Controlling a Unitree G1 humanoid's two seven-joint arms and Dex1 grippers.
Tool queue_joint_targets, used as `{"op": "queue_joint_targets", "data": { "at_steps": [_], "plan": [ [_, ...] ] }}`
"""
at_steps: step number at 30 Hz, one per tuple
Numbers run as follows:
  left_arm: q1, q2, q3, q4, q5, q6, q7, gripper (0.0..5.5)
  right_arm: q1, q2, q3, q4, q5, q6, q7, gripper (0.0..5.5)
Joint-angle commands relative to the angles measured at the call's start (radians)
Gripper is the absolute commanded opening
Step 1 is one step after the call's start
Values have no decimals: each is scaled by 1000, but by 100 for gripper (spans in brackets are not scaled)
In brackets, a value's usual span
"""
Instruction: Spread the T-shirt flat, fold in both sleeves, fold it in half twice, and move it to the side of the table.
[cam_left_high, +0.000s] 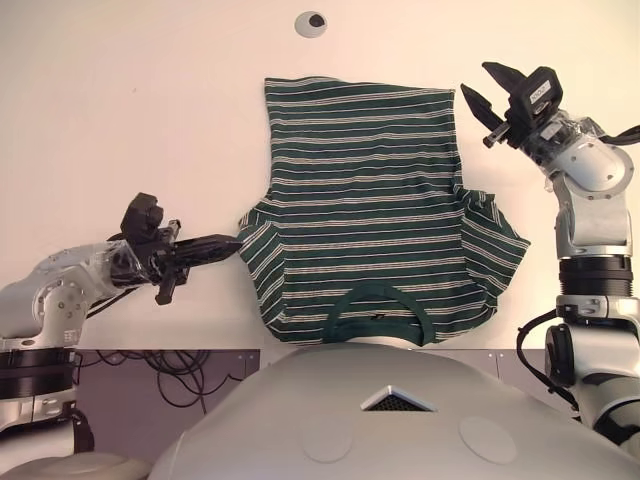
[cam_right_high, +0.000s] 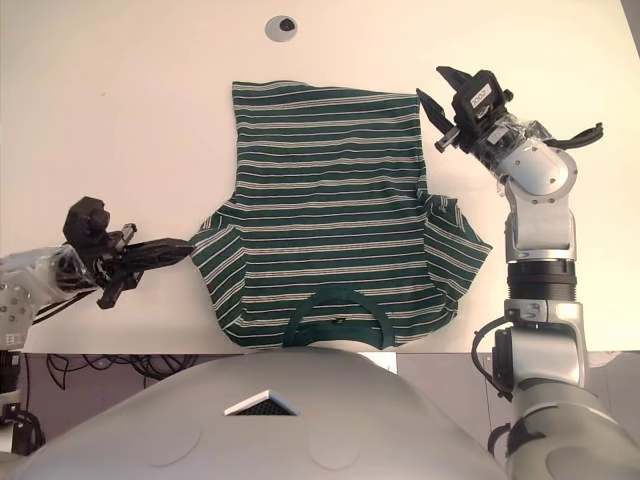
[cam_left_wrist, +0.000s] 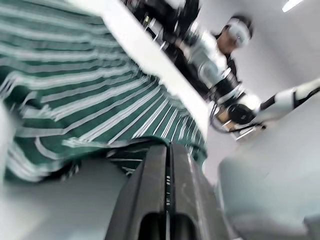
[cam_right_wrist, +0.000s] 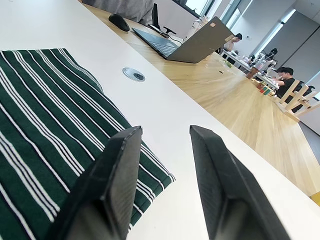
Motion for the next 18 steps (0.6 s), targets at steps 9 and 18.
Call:
{"op": "queue_joint_targets", "data": {
  "at_steps": [9,18],
  "plan": [
    [-65,-141,-216,2,262,-230,71,1,154,-47,-89,-153,100,63,27,177],
    [-69,-215,-314,59,396,-341,133,1,578,-240,-380,-469,477,524,256,177]
  ]
}}
